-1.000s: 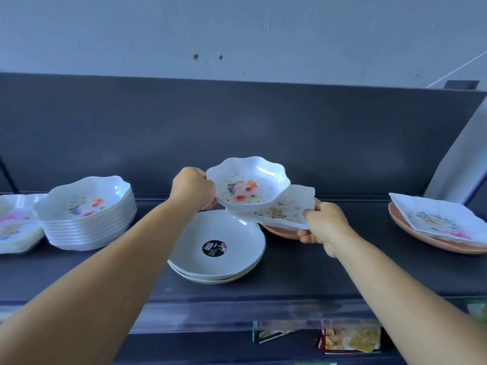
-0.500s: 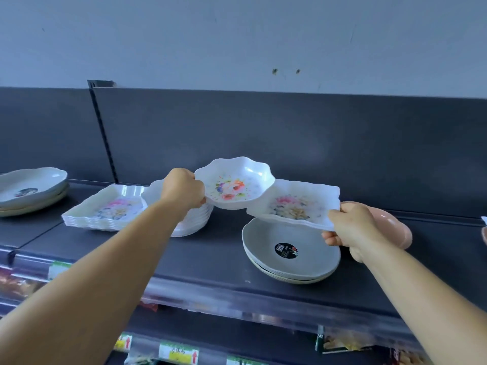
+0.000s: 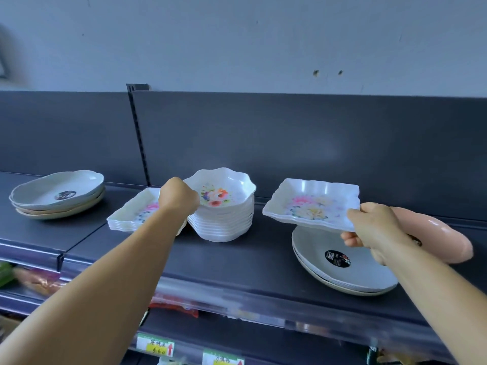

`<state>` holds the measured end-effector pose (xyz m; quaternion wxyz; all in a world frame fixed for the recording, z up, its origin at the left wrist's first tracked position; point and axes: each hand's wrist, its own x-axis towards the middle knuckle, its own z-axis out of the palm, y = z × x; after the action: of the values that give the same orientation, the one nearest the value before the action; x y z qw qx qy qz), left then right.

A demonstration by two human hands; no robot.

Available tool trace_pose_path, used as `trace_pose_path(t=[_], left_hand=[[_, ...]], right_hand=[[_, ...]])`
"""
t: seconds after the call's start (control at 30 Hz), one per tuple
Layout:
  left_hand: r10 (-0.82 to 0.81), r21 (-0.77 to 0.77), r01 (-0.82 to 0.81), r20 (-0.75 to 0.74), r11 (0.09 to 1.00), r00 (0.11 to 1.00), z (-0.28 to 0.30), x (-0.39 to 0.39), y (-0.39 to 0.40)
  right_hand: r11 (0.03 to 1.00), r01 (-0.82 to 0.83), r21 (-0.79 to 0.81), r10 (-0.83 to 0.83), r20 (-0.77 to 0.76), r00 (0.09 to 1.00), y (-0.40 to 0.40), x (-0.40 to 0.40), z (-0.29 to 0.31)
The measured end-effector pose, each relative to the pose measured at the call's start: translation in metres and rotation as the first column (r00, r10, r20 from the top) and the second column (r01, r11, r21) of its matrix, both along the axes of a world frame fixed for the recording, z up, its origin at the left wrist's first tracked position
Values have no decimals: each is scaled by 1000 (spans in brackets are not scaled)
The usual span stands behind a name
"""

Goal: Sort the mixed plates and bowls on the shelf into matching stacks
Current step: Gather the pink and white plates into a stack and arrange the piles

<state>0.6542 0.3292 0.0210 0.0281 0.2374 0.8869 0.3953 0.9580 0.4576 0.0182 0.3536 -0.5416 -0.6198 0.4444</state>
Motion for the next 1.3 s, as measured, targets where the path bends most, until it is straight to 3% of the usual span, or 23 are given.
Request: trace_pose_path(t=[0.33,0.47,0.7,0.93,1.07,1.2,1.3], left_hand=[[-91,-222,68,-95,973,991,-4,-12,3],[-131,-221,115,-62,968,989,-4,-15,2],[-108,-129,86,-174,988,979,-6,-29,6],[-189,-115,180,-75,977,979,-9,-28,-1],[-187,-11,187,36,982,982,-4,-22,-7],[-227,346,157,171,925,959,9,-23,-21],[-340,339,260,201,904,919,20,-28,-39]], right_hand=[[999,39,32,-37,-49,998,-17,-26,12],[998,14,57,-11,-63,998,-18,-35,19],[996,-50,80,57,-93,994,-11,-55,30],[981,-174,91,182,-99,978,-10,-81,36],[965,-236,115,246,-83,966,-15,-98,41],[955,-274,113,283,-79,956,-29,-118,42],[944,-310,117,317,-54,947,-45,-141,43]])
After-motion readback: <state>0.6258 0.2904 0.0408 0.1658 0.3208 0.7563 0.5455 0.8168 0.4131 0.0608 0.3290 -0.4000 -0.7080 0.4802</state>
